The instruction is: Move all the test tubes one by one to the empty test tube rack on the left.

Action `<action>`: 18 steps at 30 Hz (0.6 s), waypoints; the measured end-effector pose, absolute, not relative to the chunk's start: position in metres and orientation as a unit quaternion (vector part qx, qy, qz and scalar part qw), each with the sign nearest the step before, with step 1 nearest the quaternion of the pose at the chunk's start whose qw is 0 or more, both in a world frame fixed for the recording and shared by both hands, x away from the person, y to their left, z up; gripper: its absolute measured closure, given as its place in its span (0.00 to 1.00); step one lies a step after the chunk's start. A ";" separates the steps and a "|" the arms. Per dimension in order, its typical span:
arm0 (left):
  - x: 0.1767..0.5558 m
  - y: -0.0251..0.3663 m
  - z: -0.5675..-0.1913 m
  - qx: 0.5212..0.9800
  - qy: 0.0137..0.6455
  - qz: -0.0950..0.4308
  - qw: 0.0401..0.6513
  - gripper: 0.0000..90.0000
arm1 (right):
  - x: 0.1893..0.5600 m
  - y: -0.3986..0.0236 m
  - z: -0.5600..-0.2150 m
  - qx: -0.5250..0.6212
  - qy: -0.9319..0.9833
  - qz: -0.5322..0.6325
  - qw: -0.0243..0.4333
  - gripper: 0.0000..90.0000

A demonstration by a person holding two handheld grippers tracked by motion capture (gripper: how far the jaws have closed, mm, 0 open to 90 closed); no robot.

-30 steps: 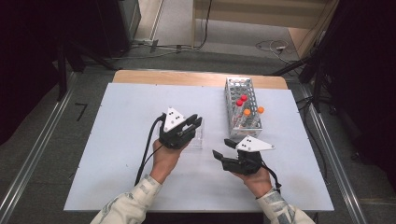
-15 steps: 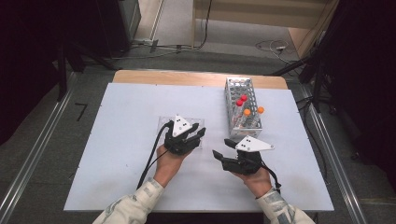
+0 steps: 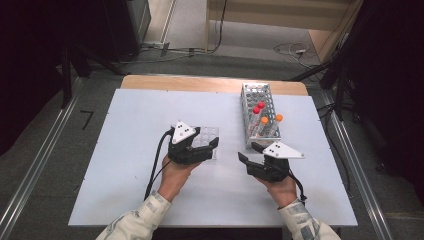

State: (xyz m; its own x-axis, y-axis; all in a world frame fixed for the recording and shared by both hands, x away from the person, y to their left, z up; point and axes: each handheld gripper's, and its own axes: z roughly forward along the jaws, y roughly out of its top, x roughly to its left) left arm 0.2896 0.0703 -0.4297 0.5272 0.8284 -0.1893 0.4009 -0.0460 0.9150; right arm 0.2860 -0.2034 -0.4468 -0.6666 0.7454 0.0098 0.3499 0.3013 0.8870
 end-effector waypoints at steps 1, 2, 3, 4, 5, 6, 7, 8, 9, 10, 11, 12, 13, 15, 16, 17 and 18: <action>0.289 0.072 -0.431 0.694 0.444 0.203 0.529 0.30 | 0.288 -0.207 -0.446 0.361 0.773 0.476 0.213 0.42; 0.289 0.073 -0.432 0.694 0.447 0.204 0.526 0.29 | 0.290 -0.209 -0.446 0.366 0.770 0.476 0.216 0.42; 0.288 0.074 -0.433 0.694 0.448 0.203 0.526 0.29 | 0.291 -0.211 -0.446 0.372 0.767 0.474 0.222 0.43; 0.287 0.075 -0.434 0.694 0.450 0.205 0.524 0.29 | 0.293 -0.212 -0.446 0.378 0.763 0.472 0.228 0.44; 0.287 0.076 -0.434 0.694 0.451 0.205 0.523 0.29 | 0.295 -0.214 -0.446 0.385 0.758 0.472 0.231 0.46; 0.287 0.077 -0.435 0.694 0.452 0.206 0.521 0.29 | 0.297 -0.215 -0.446 0.390 0.756 0.471 0.234 0.48; 0.287 0.078 -0.435 0.694 0.452 0.206 0.522 0.29 | 0.300 -0.216 -0.447 0.398 0.750 0.469 0.244 0.49; 0.287 0.078 -0.435 0.693 0.454 0.206 0.521 0.29 | 0.302 -0.217 -0.447 0.406 0.744 0.468 0.248 0.50; 0.287 0.078 -0.435 0.692 0.455 0.206 0.522 0.29 | 0.305 -0.218 -0.448 0.413 0.740 0.469 0.249 0.52; 0.287 0.079 -0.435 0.691 0.455 0.206 0.523 0.29 | 0.308 -0.218 -0.449 0.418 0.737 0.467 0.252 0.53; 0.287 0.079 -0.435 0.691 0.454 0.207 0.522 0.29 | 0.311 -0.218 -0.450 0.420 0.734 0.466 0.258 0.56; 0.287 0.079 -0.435 0.690 0.454 0.207 0.524 0.29 | 0.314 -0.218 -0.451 0.425 0.732 0.464 0.262 0.59; 0.287 0.079 -0.434 0.689 0.455 0.207 0.525 0.29 | 0.317 -0.218 -0.453 0.428 0.731 0.462 0.264 0.60; 0.286 0.079 -0.434 0.688 0.454 0.208 0.526 0.29 | 0.323 -0.217 -0.456 0.433 0.730 0.455 0.269 0.64; 0.286 0.079 -0.434 0.688 0.455 0.208 0.526 0.29 | 0.325 -0.216 -0.458 0.435 0.730 0.453 0.269 0.65; 0.286 0.079 -0.434 0.689 0.454 0.208 0.526 0.29 | 0.326 -0.215 -0.459 0.436 0.729 0.453 0.271 0.66; 0.286 0.079 -0.434 0.689 0.454 0.208 0.526 0.29 | 0.327 -0.215 -0.459 0.434 0.729 0.453 0.274 0.67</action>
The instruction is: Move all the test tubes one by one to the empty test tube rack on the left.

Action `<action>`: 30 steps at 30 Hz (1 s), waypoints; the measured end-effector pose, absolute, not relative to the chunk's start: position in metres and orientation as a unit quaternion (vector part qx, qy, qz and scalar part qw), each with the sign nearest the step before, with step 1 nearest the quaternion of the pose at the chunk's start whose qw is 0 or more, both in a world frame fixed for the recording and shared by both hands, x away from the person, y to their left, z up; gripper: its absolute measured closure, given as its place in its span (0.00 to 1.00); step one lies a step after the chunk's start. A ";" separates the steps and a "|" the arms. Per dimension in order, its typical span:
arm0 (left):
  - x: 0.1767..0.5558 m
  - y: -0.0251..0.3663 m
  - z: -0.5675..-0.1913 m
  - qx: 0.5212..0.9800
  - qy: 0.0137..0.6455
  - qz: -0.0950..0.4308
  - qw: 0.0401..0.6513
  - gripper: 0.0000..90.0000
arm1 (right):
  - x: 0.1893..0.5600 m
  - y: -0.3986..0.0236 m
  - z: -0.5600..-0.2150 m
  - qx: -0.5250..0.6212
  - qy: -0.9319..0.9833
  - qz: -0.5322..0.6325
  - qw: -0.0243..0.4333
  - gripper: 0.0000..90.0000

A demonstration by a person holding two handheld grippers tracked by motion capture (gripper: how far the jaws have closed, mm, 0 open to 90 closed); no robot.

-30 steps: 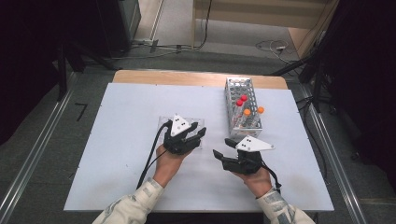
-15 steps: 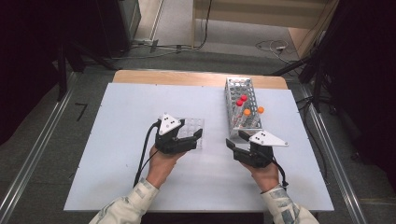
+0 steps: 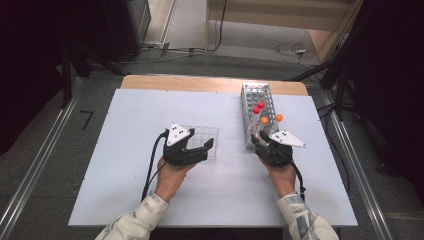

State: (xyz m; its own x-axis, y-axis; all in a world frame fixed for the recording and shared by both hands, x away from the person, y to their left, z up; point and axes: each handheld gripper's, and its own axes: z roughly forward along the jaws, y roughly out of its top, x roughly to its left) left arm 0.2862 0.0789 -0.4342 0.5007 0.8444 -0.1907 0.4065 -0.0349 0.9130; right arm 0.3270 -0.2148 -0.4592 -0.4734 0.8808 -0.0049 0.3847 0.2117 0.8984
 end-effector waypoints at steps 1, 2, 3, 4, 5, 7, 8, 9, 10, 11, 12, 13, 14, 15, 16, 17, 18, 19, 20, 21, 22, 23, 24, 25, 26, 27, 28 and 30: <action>0.286 0.079 -0.434 0.689 0.455 0.208 0.525 0.29 | 0.327 -0.214 -0.459 0.434 0.728 0.453 0.277 0.68; 0.286 0.079 -0.434 0.689 0.454 0.208 0.525 0.29 | 0.328 -0.214 -0.459 0.434 0.727 0.453 0.280 0.69; 0.286 0.079 -0.435 0.689 0.455 0.208 0.525 0.29 | 0.329 -0.214 -0.460 0.435 0.726 0.453 0.280 0.69; 0.286 0.078 -0.435 0.689 0.455 0.207 0.524 0.29 | 0.330 -0.215 -0.460 0.436 0.726 0.454 0.278 0.70; 0.286 0.078 -0.435 0.689 0.454 0.207 0.526 0.29 | 0.332 -0.215 -0.461 0.437 0.726 0.453 0.278 0.71; 0.286 0.077 -0.435 0.691 0.453 0.208 0.523 0.29 | 0.334 -0.214 -0.462 0.438 0.725 0.454 0.275 0.73; 0.286 0.076 -0.436 0.691 0.452 0.207 0.524 0.29 | 0.334 -0.214 -0.463 0.438 0.726 0.454 0.275 0.73; 0.286 0.076 -0.436 0.692 0.452 0.206 0.524 0.29 | 0.335 -0.214 -0.463 0.439 0.726 0.452 0.276 0.73; 0.286 0.076 -0.436 0.692 0.452 0.206 0.524 0.29 | 0.336 -0.214 -0.464 0.439 0.726 0.453 0.276 0.74; 0.286 0.076 -0.436 0.691 0.452 0.207 0.524 0.29 | 0.336 -0.214 -0.464 0.440 0.725 0.453 0.275 0.75; 0.286 0.076 -0.436 0.691 0.453 0.206 0.524 0.29 | 0.337 -0.214 -0.464 0.441 0.724 0.455 0.274 0.75; 0.286 0.076 -0.436 0.692 0.453 0.206 0.523 0.29 | 0.338 -0.214 -0.464 0.440 0.723 0.456 0.276 0.76; 0.286 0.076 -0.436 0.692 0.453 0.207 0.522 0.29 | 0.338 -0.213 -0.464 0.437 0.723 0.457 0.277 0.77; 0.286 0.076 -0.436 0.691 0.453 0.206 0.523 0.29 | 0.339 -0.213 -0.465 0.439 0.724 0.455 0.277 0.78; 0.286 0.076 -0.436 0.691 0.453 0.206 0.524 0.29 | 0.340 -0.213 -0.465 0.438 0.724 0.455 0.277 0.78; 0.286 0.076 -0.436 0.691 0.453 0.207 0.524 0.29 | 0.340 -0.212 -0.466 0.441 0.724 0.455 0.274 0.79; 0.286 0.077 -0.436 0.691 0.453 0.207 0.523 0.29 | 0.340 -0.212 -0.466 0.440 0.723 0.455 0.276 0.79; 0.286 0.077 -0.436 0.692 0.453 0.207 0.523 0.29 | 0.341 -0.212 -0.466 0.439 0.723 0.455 0.277 0.80; 0.286 0.076 -0.436 0.692 0.453 0.207 0.523 0.29 | 0.341 -0.212 -0.467 0.439 0.723 0.455 0.278 0.80; 0.286 0.076 -0.437 0.691 0.453 0.206 0.524 0.29 | 0.341 -0.211 -0.467 0.439 0.723 0.455 0.279 0.81; 0.286 0.076 -0.437 0.691 0.453 0.206 0.523 0.29 | 0.341 -0.211 -0.467 0.438 0.723 0.456 0.279 0.81; 0.286 0.076 -0.437 0.692 0.453 0.206 0.523 0.29 | 0.341 -0.211 -0.467 0.438 0.723 0.456 0.279 0.81; 0.286 0.076 -0.437 0.692 0.453 0.206 0.523 0.29 | 0.341 -0.211 -0.467 0.438 0.722 0.457 0.280 0.81; 0.286 0.076 -0.437 0.692 0.453 0.207 0.523 0.29 | 0.341 -0.212 -0.466 0.438 0.721 0.459 0.281 0.81; 0.286 0.076 -0.437 0.693 0.453 0.208 0.522 0.29 | 0.340 -0.212 -0.465 0.437 0.718 0.462 0.282 0.82; 0.286 0.076 -0.437 0.692 0.453 0.207 0.523 0.29 | 0.340 -0.213 -0.464 0.437 0.716 0.465 0.284 0.82; 0.286 0.076 -0.437 0.692 0.453 0.207 0.523 0.29 | 0.340 -0.213 -0.461 0.435 0.716 0.465 0.286 0.82; 0.286 0.076 -0.437 0.691 0.454 0.207 0.523 0.29 | 0.338 -0.214 -0.454 0.429 0.714 0.472 0.290 0.82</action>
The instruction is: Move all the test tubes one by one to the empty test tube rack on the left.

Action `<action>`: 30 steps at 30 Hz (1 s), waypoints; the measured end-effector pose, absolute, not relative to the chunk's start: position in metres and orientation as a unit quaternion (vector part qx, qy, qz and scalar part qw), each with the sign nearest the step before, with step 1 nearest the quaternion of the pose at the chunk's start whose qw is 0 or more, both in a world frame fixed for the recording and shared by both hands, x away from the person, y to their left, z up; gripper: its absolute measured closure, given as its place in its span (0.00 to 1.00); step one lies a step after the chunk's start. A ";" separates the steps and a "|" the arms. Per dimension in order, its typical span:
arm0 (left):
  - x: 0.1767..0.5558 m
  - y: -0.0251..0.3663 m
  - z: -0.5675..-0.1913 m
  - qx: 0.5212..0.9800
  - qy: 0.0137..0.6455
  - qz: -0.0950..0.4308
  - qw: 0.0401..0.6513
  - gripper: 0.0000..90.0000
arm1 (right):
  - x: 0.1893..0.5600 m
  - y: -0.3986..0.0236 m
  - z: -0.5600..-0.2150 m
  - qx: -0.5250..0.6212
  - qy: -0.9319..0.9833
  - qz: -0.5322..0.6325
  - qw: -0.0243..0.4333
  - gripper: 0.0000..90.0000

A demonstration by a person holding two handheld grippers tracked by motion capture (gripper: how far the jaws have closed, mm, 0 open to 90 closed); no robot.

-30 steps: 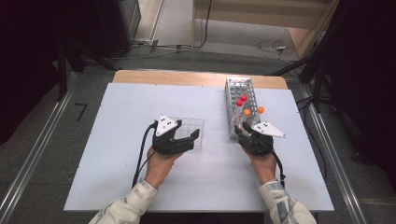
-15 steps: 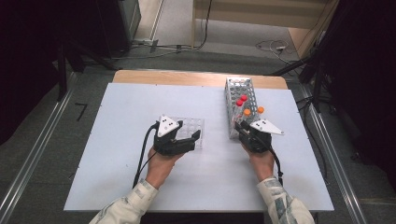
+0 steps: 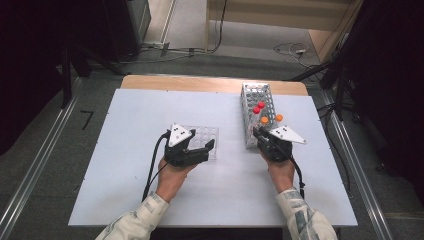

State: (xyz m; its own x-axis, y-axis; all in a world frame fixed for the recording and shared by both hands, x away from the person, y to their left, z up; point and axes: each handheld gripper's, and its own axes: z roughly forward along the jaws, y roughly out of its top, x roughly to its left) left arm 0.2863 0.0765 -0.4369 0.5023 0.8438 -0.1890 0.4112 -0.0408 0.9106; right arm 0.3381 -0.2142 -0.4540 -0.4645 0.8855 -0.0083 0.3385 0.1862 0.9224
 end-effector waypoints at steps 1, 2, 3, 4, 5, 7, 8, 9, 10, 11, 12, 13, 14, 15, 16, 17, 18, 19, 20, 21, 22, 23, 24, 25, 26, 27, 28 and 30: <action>0.286 0.077 -0.437 0.691 0.454 0.206 0.523 0.29 | 0.336 -0.214 -0.450 0.427 0.712 0.475 0.292 0.82; 0.286 0.077 -0.436 0.691 0.454 0.207 0.523 0.29 | 0.335 -0.214 -0.447 0.422 0.711 0.477 0.296 0.82; 0.286 0.077 -0.436 0.691 0.453 0.207 0.523 0.29 | 0.333 -0.214 -0.444 0.419 0.711 0.479 0.298 0.82; 0.286 0.077 -0.436 0.691 0.453 0.207 0.524 0.29 | 0.332 -0.215 -0.441 0.417 0.710 0.480 0.302 0.82; 0.286 0.077 -0.436 0.690 0.454 0.208 0.524 0.29 | 0.331 -0.215 -0.438 0.415 0.709 0.482 0.305 0.82; 0.286 0.078 -0.436 0.689 0.455 0.208 0.525 0.29 | 0.327 -0.215 -0.432 0.411 0.706 0.487 0.310 0.82; 0.286 0.078 -0.436 0.687 0.456 0.208 0.526 0.29 | 0.326 -0.216 -0.429 0.410 0.705 0.488 0.312 0.82; 0.286 0.078 -0.435 0.688 0.456 0.208 0.525 0.29 | 0.325 -0.217 -0.427 0.409 0.703 0.492 0.311 0.82; 0.286 0.079 -0.435 0.688 0.455 0.209 0.525 0.29 | 0.324 -0.217 -0.424 0.407 0.702 0.496 0.309 0.82; 0.286 0.079 -0.435 0.687 0.456 0.208 0.526 0.29 | 0.323 -0.218 -0.423 0.405 0.702 0.497 0.310 0.82; 0.286 0.079 -0.435 0.687 0.456 0.209 0.526 0.29 | 0.322 -0.218 -0.421 0.405 0.702 0.498 0.309 0.82; 0.286 0.079 -0.435 0.687 0.456 0.209 0.526 0.29 | 0.321 -0.218 -0.420 0.404 0.702 0.499 0.307 0.82; 0.286 0.079 -0.434 0.687 0.455 0.208 0.526 0.29 | 0.320 -0.217 -0.419 0.402 0.702 0.501 0.307 0.82; 0.286 0.079 -0.434 0.686 0.455 0.208 0.528 0.29 | 0.319 -0.217 -0.418 0.399 0.704 0.501 0.306 0.82; 0.286 0.079 -0.434 0.687 0.455 0.208 0.527 0.29 | 0.318 -0.216 -0.418 0.399 0.705 0.501 0.305 0.82; 0.286 0.079 -0.434 0.687 0.454 0.208 0.527 0.29 | 0.317 -0.216 -0.418 0.397 0.706 0.502 0.303 0.82; 0.286 0.079 -0.434 0.686 0.454 0.208 0.529 0.29 | 0.316 -0.214 -0.418 0.396 0.708 0.502 0.300 0.82; 0.286 0.080 -0.434 0.686 0.455 0.208 0.529 0.29 | 0.315 -0.213 -0.418 0.393 0.710 0.502 0.300 0.82; 0.286 0.080 -0.434 0.685 0.455 0.208 0.529 0.29 | 0.313 -0.212 -0.418 0.390 0.712 0.503 0.297 0.82; 0.286 0.080 -0.434 0.686 0.455 0.207 0.529 0.29 | 0.312 -0.211 -0.418 0.387 0.714 0.503 0.296 0.82; 0.286 0.080 -0.434 0.686 0.455 0.207 0.529 0.29 | 0.310 -0.209 -0.418 0.384 0.716 0.503 0.295 0.82; 0.286 0.080 -0.434 0.685 0.455 0.207 0.530 0.29 | 0.308 -0.208 -0.418 0.379 0.718 0.505 0.293 0.82; 0.286 0.080 -0.434 0.685 0.455 0.207 0.530 0.29 | 0.306 -0.207 -0.418 0.375 0.720 0.505 0.292 0.82; 0.285 0.080 -0.434 0.685 0.455 0.207 0.530 0.29 | 0.305 -0.206 -0.418 0.371 0.723 0.505 0.289 0.82; 0.285 0.079 -0.434 0.685 0.455 0.206 0.530 0.29 | 0.303 -0.205 -0.418 0.368 0.726 0.505 0.288 0.82; 0.285 0.079 -0.434 0.686 0.455 0.206 0.529 0.29 | 0.302 -0.204 -0.418 0.365 0.728 0.505 0.285 0.82; 0.285 0.079 -0.434 0.686 0.455 0.206 0.530 0.29 | 0.300 -0.203 -0.419 0.362 0.731 0.505 0.282 0.82; 0.284 0.079 -0.433 0.686 0.453 0.206 0.532 0.29 | 0.297 -0.201 -0.421 0.358 0.737 0.502 0.278 0.82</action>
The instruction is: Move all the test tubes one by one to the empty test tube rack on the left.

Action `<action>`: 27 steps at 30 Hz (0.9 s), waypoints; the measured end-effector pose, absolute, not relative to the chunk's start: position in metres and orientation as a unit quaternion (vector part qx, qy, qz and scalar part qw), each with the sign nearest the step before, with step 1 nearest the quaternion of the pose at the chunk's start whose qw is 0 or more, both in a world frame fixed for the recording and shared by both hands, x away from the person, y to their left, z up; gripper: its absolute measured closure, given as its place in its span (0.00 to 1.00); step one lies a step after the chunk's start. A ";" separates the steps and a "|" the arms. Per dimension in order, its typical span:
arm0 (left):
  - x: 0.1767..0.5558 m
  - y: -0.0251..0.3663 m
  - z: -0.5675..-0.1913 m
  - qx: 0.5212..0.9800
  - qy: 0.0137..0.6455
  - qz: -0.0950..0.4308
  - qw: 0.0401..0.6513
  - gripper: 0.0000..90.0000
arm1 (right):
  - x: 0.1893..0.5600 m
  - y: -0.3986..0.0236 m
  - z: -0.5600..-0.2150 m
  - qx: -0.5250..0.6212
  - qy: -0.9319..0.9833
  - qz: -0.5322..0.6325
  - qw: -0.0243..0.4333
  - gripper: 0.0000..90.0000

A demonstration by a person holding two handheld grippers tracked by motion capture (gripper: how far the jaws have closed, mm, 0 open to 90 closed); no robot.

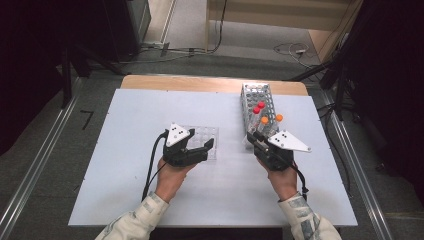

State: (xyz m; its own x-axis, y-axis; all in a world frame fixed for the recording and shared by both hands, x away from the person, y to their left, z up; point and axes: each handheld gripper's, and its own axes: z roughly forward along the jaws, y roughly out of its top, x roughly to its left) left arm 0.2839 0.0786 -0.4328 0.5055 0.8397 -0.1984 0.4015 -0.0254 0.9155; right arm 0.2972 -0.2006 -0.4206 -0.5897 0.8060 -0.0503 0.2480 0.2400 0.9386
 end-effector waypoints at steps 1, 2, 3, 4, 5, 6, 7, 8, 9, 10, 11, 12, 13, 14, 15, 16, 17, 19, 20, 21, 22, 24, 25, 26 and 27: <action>0.284 0.078 -0.432 0.685 0.452 0.206 0.533 0.29 | 0.296 -0.200 -0.422 0.357 0.739 0.502 0.273 0.82; 0.283 0.078 -0.432 0.684 0.453 0.205 0.534 0.29 | 0.295 -0.198 -0.424 0.356 0.743 0.500 0.268 0.82; 0.283 0.078 -0.431 0.685 0.451 0.203 0.535 0.29 | 0.294 -0.197 -0.426 0.353 0.747 0.498 0.264 0.82; 0.282 0.077 -0.430 0.684 0.450 0.203 0.537 0.29 | 0.293 -0.195 -0.428 0.351 0.750 0.496 0.262 0.82; 0.281 0.076 -0.430 0.686 0.447 0.203 0.537 0.29 | 0.291 -0.193 -0.430 0.350 0.754 0.494 0.257 0.82; 0.280 0.075 -0.429 0.685 0.445 0.203 0.540 0.29 | 0.290 -0.191 -0.432 0.347 0.758 0.491 0.253 0.82; 0.279 0.075 -0.428 0.686 0.443 0.201 0.541 0.29 | 0.289 -0.189 -0.434 0.346 0.762 0.489 0.247 0.82; 0.279 0.073 -0.428 0.688 0.441 0.200 0.541 0.28 | 0.288 -0.187 -0.435 0.343 0.765 0.488 0.242 0.82; 0.278 0.072 -0.427 0.689 0.439 0.201 0.540 0.26 | 0.287 -0.185 -0.437 0.340 0.768 0.488 0.236 0.82; 0.278 0.071 -0.426 0.693 0.436 0.199 0.539 0.24 | 0.285 -0.182 -0.439 0.336 0.772 0.487 0.232 0.82; 0.277 0.069 -0.426 0.693 0.435 0.197 0.540 0.23 | 0.284 -0.180 -0.440 0.334 0.775 0.486 0.229 0.82; 0.276 0.068 -0.425 0.696 0.432 0.195 0.540 0.23 | 0.282 -0.177 -0.442 0.330 0.778 0.486 0.224 0.82; 0.275 0.066 -0.425 0.698 0.429 0.195 0.540 0.22 | 0.281 -0.175 -0.444 0.327 0.782 0.484 0.218 0.82; 0.274 0.064 -0.425 0.700 0.426 0.191 0.540 0.21 | 0.279 -0.172 -0.445 0.323 0.785 0.483 0.216 0.82; 0.273 0.062 -0.425 0.703 0.423 0.189 0.540 0.21 | 0.278 -0.170 -0.446 0.322 0.787 0.482 0.213 0.82; 0.272 0.061 -0.424 0.705 0.419 0.188 0.540 0.21 | 0.277 -0.168 -0.447 0.317 0.790 0.482 0.210 0.82; 0.271 0.059 -0.424 0.707 0.417 0.186 0.540 0.21 | 0.276 -0.166 -0.448 0.314 0.791 0.482 0.206 0.82; 0.270 0.057 -0.424 0.711 0.411 0.182 0.540 0.23 | 0.274 -0.162 -0.449 0.312 0.793 0.485 0.198 0.82; 0.269 0.055 -0.424 0.712 0.410 0.180 0.541 0.25 | 0.272 -0.161 -0.449 0.314 0.793 0.487 0.189 0.82; 0.268 0.054 -0.424 0.713 0.407 0.178 0.543 0.26 | 0.272 -0.159 -0.449 0.311 0.793 0.489 0.186 0.82; 0.267 0.053 -0.424 0.713 0.405 0.177 0.544 0.27 | 0.271 -0.157 -0.450 0.308 0.795 0.489 0.186 0.82; 0.266 0.051 -0.424 0.717 0.398 0.172 0.546 0.31 | 0.270 -0.155 -0.451 0.305 0.797 0.488 0.181 0.82; 0.266 0.050 -0.425 0.720 0.395 0.169 0.545 0.34 | 0.270 -0.154 -0.451 0.307 0.797 0.488 0.178 0.82; 0.266 0.050 -0.425 0.722 0.391 0.167 0.546 0.37 | 0.269 -0.152 -0.452 0.306 0.798 0.487 0.178 0.82; 0.265 0.049 -0.426 0.723 0.388 0.164 0.547 0.41 | 0.269 -0.151 -0.453 0.304 0.799 0.487 0.178 0.82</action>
State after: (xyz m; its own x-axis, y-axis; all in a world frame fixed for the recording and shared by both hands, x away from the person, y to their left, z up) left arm 0.2654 0.0485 -0.4260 0.6449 0.7410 -0.1873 0.3817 -0.1000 0.9189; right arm 0.2690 -0.1512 -0.4526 -0.7520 0.6591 0.0111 0.3119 0.3410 0.8868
